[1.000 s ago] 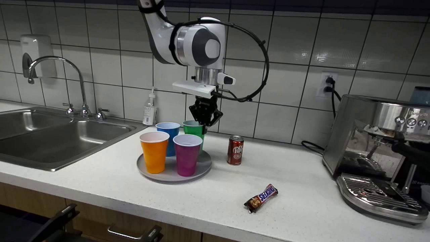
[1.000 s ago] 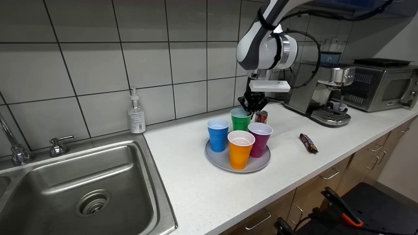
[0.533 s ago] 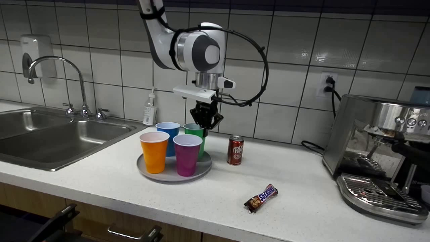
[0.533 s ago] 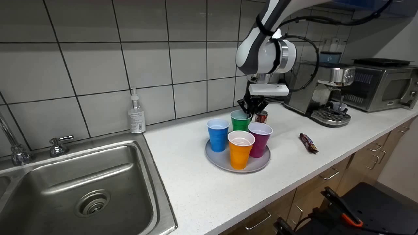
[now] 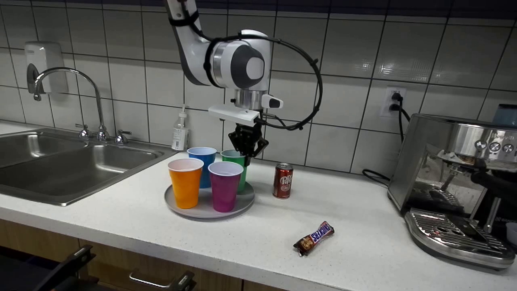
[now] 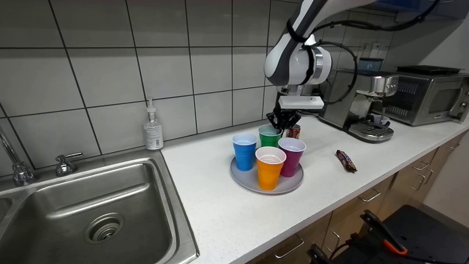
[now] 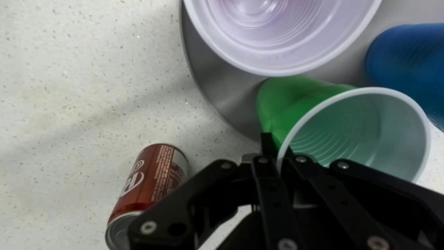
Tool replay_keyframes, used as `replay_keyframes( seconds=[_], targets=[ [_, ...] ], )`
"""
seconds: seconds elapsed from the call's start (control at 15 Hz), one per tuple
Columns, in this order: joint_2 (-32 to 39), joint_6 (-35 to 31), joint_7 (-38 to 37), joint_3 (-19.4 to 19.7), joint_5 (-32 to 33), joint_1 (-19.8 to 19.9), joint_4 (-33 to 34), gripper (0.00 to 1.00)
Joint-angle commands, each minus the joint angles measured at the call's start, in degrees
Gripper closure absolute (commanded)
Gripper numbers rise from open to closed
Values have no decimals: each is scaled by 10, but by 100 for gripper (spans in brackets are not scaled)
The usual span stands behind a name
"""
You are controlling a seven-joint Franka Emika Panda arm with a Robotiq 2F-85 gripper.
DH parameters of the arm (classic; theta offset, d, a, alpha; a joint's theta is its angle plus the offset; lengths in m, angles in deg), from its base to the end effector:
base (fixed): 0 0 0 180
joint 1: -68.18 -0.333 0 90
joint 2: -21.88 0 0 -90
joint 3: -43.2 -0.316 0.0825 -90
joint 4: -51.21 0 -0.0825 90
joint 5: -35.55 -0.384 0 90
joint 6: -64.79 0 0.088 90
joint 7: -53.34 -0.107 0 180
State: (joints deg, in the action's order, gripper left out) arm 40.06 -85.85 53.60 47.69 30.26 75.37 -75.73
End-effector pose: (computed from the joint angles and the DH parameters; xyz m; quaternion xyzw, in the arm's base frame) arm 0.5500 -0.1160 0.2421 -0.9895 0.1357 -0.0500 0.0073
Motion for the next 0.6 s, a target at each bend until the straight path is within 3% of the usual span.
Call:
replay_keyframes(
  seconds=[0.0,0.53],
  targets=[
    [6,-6,-3,1,-1,0,7,99],
    [11,-8,-2,1,-2,1,7,99]
  ],
)
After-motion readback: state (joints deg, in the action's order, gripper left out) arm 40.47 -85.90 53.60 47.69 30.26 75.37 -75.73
